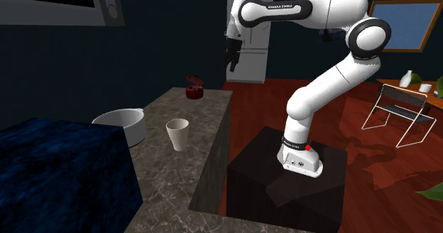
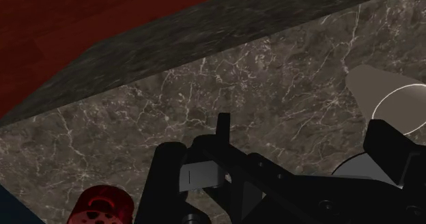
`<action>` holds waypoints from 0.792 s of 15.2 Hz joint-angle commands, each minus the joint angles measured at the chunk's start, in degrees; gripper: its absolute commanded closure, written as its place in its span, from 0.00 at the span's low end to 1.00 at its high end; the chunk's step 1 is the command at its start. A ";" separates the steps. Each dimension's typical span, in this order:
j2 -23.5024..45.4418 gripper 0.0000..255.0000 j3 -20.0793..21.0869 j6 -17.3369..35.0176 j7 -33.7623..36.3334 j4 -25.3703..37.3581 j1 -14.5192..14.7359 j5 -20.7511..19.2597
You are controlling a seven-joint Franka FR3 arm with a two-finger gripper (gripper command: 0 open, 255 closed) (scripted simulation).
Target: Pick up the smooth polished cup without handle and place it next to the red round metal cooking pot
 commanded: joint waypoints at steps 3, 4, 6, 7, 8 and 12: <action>3.96 0.00 3.90 6.02 3.00 -1.61 1.20 1.84; 5.09 0.00 4.90 7.57 3.73 -1.93 1.46 2.25; 7.57 0.00 6.90 10.68 5.23 -2.36 1.98 2.95; 8.92 0.00 7.90 12.23 6.00 -2.46 2.21 3.23; 10.33 0.00 8.91 13.78 6.78 -2.49 2.42 3.48; 16.63 0.00 12.95 19.86 10.10 -1.88 3.03 3.81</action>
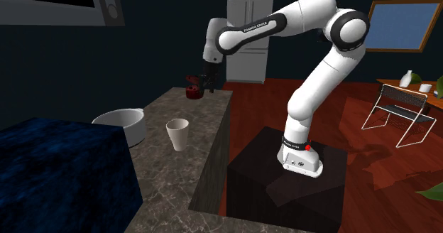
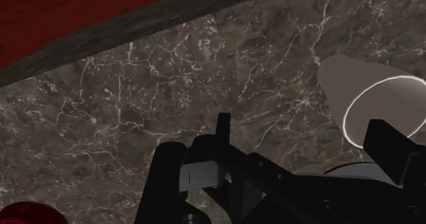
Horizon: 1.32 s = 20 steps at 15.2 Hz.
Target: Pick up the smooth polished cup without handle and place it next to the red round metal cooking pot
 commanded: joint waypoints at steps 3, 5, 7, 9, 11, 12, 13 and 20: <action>7.29 0.00 4.11 6.12 3.78 1.58 0.29 -0.62; 11.13 0.00 6.10 8.89 5.94 2.75 0.30 -1.58; 15.17 0.00 8.02 11.51 8.36 4.19 0.26 -3.08; 19.43 0.00 9.78 13.93 11.12 5.91 0.25 -5.20; 22.08 0.00 10.65 15.26 12.94 7.07 0.38 -6.79; 22.68 0.00 10.74 16.02 13.18 6.86 0.38 -7.12; 23.30 0.00 10.84 16.79 13.43 6.67 0.37 -7.46; 26.96 0.00 11.23 21.00 15.06 5.80 0.40 -9.74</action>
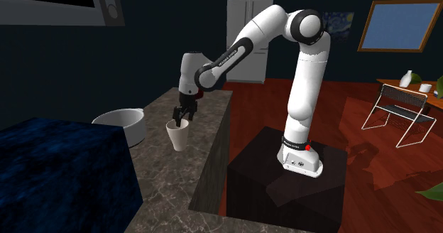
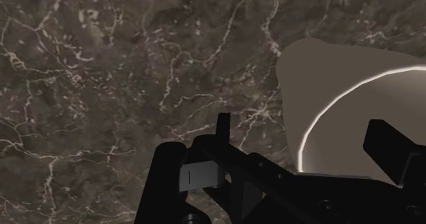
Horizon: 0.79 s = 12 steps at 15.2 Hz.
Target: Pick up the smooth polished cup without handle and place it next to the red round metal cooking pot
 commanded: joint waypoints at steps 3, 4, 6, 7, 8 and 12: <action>0.16 0.00 0.01 0.29 0.08 -0.11 0.01 -0.11; 0.16 0.00 0.01 0.29 0.08 -0.11 0.01 -0.11; 0.16 0.00 0.01 0.28 0.07 -0.10 0.01 -0.11; 0.16 1.00 0.01 0.28 0.07 -0.10 0.01 -0.11; 0.16 1.00 0.01 0.28 0.07 -0.10 0.01 -0.11; 0.15 1.00 0.01 0.26 0.06 -0.10 0.00 -0.10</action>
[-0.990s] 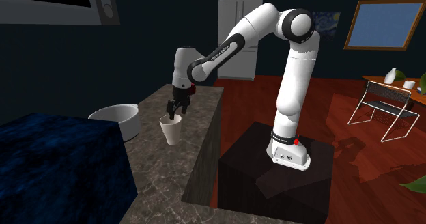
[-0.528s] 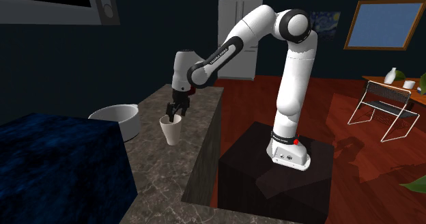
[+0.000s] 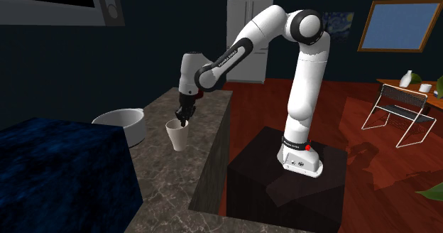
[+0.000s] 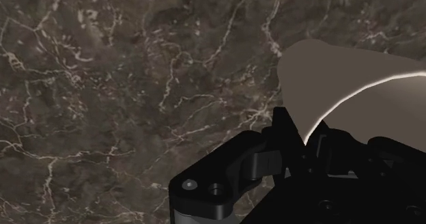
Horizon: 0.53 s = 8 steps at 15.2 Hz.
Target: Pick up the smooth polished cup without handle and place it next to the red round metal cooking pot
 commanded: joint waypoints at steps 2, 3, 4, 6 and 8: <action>-0.01 1.00 0.00 0.00 0.00 0.00 0.00 0.00; 0.00 1.00 0.00 0.00 0.00 0.01 0.00 0.00; 0.01 1.00 0.00 0.02 0.01 0.00 0.00 -0.01; -1.00 1.00 -0.05 -1.55 -0.38 0.66 -0.01 0.61; -1.96 1.00 -0.13 -3.13 -0.73 1.37 -0.03 1.16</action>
